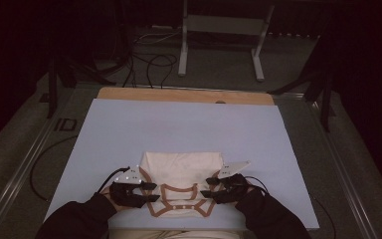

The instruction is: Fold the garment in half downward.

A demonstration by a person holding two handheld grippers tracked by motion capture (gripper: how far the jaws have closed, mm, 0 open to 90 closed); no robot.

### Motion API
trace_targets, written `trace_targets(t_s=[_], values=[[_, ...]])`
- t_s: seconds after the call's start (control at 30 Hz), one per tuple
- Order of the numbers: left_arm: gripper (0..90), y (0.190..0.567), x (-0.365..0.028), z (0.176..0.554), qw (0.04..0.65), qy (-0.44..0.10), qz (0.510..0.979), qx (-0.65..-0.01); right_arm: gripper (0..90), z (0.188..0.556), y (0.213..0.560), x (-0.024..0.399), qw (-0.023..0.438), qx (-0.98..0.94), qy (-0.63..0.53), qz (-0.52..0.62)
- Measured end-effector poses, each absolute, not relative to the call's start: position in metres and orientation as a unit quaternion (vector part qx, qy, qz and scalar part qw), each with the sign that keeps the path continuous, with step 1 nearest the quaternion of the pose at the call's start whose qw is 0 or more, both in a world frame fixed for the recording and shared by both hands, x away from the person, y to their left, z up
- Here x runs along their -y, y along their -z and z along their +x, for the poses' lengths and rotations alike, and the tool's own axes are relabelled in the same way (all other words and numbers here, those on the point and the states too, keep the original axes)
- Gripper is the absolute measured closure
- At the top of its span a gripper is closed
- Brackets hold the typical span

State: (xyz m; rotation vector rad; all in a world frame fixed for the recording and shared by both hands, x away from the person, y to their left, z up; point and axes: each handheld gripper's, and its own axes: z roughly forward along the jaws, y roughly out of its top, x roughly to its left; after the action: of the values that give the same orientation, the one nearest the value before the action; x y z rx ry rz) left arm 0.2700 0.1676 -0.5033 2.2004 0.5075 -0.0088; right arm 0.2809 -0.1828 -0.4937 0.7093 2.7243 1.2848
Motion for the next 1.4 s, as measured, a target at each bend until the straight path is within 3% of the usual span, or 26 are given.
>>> trace_targets(t_s=[0.17,0.33,0.5,0.77,1.13,1.4], values=[[53.2,0.5,-0.165,0.272,0.423,0.009,0.884,-0.2,48.8,0.289,0.483,0.183,0.034,-0.882,-0.414,0.221],[52.2,0.502,-0.159,0.27,0.414,0.015,0.891,-0.187,50.6,0.293,0.48,0.177,0.012,-0.889,-0.407,0.207],[67.0,0.503,-0.158,0.269,0.415,0.027,0.891,-0.181,51.5,0.303,0.495,0.175,-0.02,-0.897,-0.386,0.214],[77.2,0.504,-0.159,0.272,0.416,0.03,0.888,-0.191,63.6,0.315,0.509,0.172,-0.029,-0.902,-0.363,0.231],[87.8,0.506,-0.158,0.273,0.418,0.033,0.887,-0.195,86.1,0.31,0.51,0.167,-0.033,-0.909,-0.354,0.22],[88.5,0.499,-0.159,0.269,0.431,0.031,0.883,-0.186,88.1,0.298,0.49,0.17,-0.006,-0.905,-0.373,0.204]])
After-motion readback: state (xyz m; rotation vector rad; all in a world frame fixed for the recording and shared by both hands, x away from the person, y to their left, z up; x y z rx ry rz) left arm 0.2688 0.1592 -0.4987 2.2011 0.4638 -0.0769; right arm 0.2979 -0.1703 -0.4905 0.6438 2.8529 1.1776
